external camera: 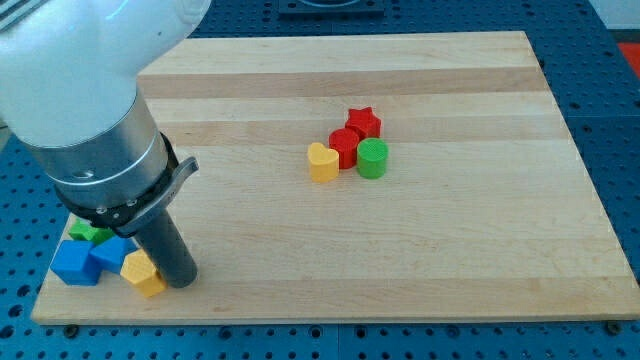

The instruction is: Place green circle on right side of yellow hexagon

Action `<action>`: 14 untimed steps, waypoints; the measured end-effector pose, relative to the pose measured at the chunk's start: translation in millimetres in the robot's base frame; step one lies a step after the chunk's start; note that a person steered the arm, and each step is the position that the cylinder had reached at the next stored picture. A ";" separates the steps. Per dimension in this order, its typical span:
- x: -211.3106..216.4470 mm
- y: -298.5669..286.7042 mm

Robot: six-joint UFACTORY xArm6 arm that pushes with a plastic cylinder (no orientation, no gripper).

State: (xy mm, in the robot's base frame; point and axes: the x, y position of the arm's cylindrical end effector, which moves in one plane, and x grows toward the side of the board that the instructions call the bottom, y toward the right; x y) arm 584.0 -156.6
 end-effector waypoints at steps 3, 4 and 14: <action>-40.5 165.6; -54.2 221.9; -83.5 227.2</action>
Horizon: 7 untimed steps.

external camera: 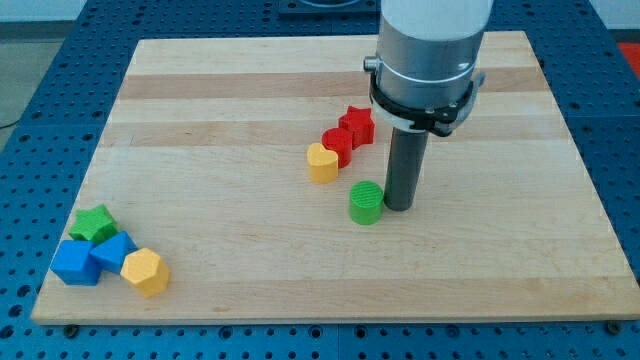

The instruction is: Place green circle on right side of yellow hexagon

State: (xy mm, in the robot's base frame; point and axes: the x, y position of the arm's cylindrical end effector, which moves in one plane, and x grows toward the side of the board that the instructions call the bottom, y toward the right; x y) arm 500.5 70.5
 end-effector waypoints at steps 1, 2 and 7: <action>-2.2 -22.3; -19.7 -38.2; 43.8 -51.5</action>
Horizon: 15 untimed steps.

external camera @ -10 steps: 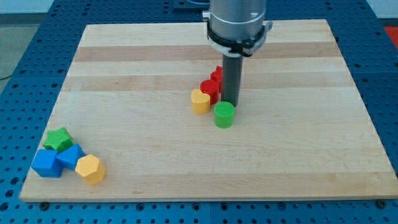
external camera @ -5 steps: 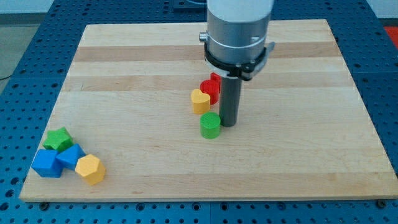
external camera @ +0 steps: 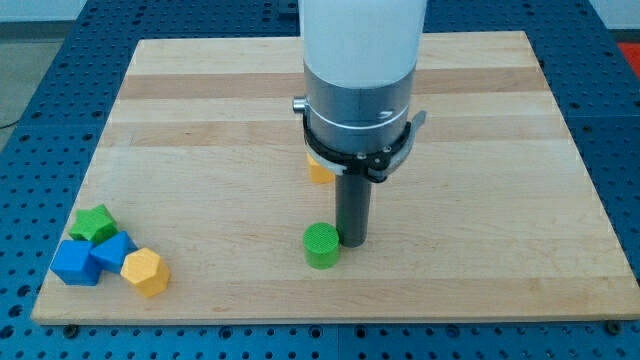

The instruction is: Place green circle on right side of yellow hexagon

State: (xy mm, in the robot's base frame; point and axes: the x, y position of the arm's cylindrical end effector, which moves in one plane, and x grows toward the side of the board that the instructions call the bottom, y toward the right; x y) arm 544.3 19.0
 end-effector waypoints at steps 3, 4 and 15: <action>6.5 -53.0; 19.3 -64.2; 61.6 -129.2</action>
